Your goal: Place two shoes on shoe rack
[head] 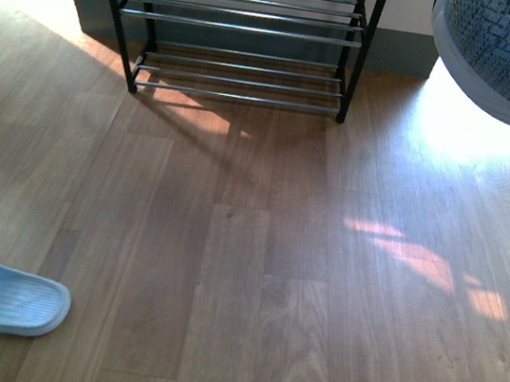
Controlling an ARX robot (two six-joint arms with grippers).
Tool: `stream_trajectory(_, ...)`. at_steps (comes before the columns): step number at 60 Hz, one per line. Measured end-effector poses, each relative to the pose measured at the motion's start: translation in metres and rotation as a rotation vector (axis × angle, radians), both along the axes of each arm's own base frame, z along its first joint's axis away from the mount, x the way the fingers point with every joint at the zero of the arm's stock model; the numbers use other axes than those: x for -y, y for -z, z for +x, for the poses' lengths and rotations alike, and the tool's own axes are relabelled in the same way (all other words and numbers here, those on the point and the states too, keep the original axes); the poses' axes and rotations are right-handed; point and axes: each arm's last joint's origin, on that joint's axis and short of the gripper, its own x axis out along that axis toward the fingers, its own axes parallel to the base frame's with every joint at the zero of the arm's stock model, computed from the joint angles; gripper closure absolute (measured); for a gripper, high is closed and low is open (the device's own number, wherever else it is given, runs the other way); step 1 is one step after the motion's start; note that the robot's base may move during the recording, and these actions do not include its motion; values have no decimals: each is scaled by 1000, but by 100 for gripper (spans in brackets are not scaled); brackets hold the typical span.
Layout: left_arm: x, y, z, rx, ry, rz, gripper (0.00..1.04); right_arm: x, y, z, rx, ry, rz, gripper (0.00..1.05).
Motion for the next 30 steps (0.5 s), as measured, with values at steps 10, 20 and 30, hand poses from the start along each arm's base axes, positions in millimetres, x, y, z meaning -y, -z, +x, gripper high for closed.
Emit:
stream_trajectory(10,0,0,0,-2,10,-6,103,1,0,0,0,8,-2,103)
stream_trajectory(20,0,0,0,-1,10,-6,103,1,0,0,0,8,-2,103)
stream_trajectory(30,0,0,0,-2,10,-6,103,1,0,0,0,7,-2,103)
